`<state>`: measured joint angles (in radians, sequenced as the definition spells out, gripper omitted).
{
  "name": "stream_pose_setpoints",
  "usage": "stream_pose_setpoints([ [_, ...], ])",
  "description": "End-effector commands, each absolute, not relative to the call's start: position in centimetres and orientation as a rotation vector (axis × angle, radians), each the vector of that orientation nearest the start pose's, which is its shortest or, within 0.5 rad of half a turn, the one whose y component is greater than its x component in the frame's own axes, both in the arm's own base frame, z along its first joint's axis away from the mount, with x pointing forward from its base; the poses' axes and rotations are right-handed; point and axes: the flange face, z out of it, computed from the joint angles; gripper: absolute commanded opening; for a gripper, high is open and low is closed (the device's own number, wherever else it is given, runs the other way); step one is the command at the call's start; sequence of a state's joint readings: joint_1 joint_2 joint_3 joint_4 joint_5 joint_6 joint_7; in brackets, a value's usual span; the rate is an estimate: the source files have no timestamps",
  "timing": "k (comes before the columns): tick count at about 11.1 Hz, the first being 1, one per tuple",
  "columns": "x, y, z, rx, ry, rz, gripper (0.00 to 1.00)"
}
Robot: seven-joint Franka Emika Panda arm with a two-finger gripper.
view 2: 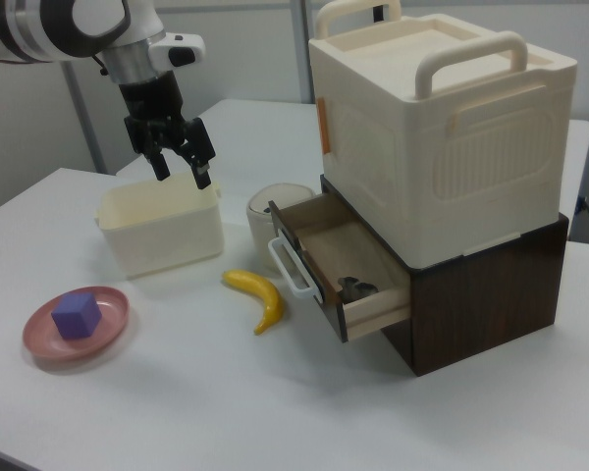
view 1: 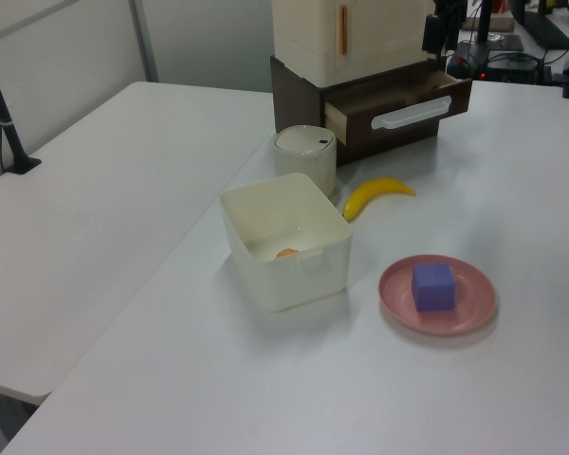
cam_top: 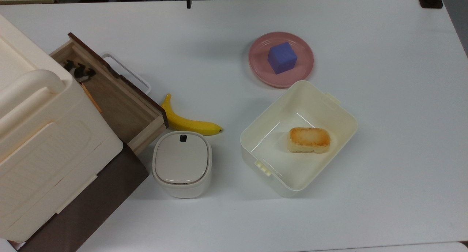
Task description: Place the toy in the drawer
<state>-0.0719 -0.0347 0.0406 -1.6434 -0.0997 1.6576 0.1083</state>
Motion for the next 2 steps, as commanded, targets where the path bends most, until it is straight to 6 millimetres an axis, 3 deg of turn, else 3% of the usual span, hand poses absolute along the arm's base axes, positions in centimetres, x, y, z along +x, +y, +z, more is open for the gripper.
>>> stream_pose_setpoints([
  [1,54.63,-2.78,61.96,-3.198,0.194,-0.111,1.00],
  [2,54.59,-2.76,61.99,-3.196,0.194,-0.106,1.00],
])
